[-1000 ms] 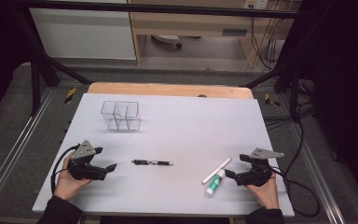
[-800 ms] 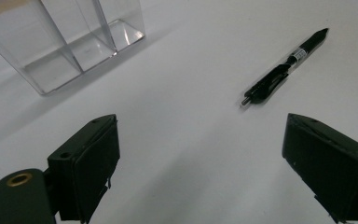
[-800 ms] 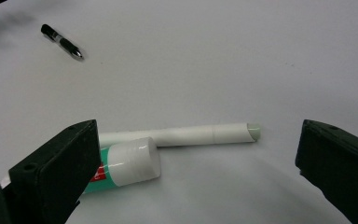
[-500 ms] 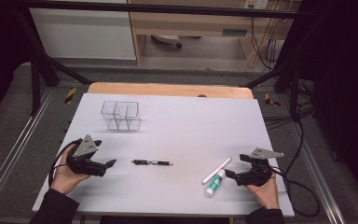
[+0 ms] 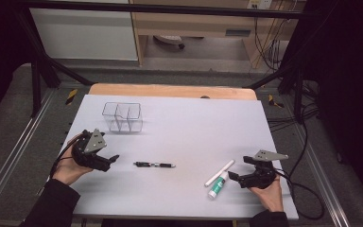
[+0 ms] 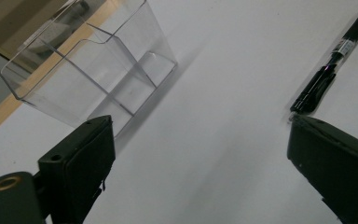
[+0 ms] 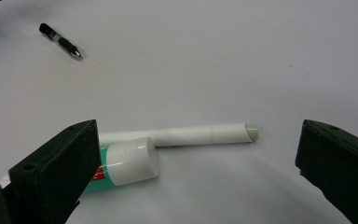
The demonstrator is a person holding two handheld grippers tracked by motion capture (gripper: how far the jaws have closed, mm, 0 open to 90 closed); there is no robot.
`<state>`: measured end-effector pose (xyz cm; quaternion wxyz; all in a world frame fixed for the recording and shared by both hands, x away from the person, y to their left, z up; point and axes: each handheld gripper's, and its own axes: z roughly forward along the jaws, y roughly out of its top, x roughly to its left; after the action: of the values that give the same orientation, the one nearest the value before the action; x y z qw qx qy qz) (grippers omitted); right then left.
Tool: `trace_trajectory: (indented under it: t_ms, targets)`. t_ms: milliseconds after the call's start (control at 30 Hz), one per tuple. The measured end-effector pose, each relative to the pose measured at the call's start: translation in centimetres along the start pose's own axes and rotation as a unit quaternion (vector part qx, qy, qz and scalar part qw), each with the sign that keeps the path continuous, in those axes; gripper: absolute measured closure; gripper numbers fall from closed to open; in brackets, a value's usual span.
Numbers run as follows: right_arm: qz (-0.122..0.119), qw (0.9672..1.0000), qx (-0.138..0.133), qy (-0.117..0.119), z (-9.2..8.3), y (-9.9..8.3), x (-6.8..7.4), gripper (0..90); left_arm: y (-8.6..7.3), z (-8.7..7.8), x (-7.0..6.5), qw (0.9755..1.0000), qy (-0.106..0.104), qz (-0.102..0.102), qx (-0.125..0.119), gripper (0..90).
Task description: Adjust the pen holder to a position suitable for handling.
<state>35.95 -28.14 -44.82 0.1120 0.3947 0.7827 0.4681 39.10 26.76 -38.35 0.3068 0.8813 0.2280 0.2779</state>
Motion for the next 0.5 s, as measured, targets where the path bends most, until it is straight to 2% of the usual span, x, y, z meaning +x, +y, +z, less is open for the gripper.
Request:
trace_trajectory:
  t_ms: [100,200,367,400,433,467,500]
  targets:
    - [0.000,1.0000,0.000,-0.001,0.0,0.0,0.0,0.4,0.4,0.2,0.1,0.9997,0.003,0.023,0.006,3.3]
    - [-0.001,1.0000,0.001,-0.002,0.0,0.0,0.0,0.4,1.0,0.3,0.2,0.9993,0.007,0.036,0.009,2.4]
    - [-0.002,1.0000,0.003,-0.003,0.1,0.0,0.0,0.4,2.0,1.0,0.5,0.9956,0.033,0.083,0.030,2.2]
    - [-0.002,1.0000,0.003,-0.004,0.1,0.0,0.0,0.4,2.0,1.0,0.5,0.9956,0.033,0.083,0.030,2.3]
    - [-0.002,1.0000,0.003,-0.004,0.1,0.0,0.0,0.4,2.3,1.3,0.5,0.9934,0.040,0.101,0.037,2.4]
    - [-0.002,1.0000,0.003,-0.004,0.1,0.0,0.0,0.4,2.4,1.5,0.6,0.9921,0.044,0.109,0.042,3.0]
    - [-0.002,1.0000,0.003,-0.004,0.1,0.0,0.0,0.4,2.4,1.5,0.6,0.9921,0.044,0.109,0.042,3.4]
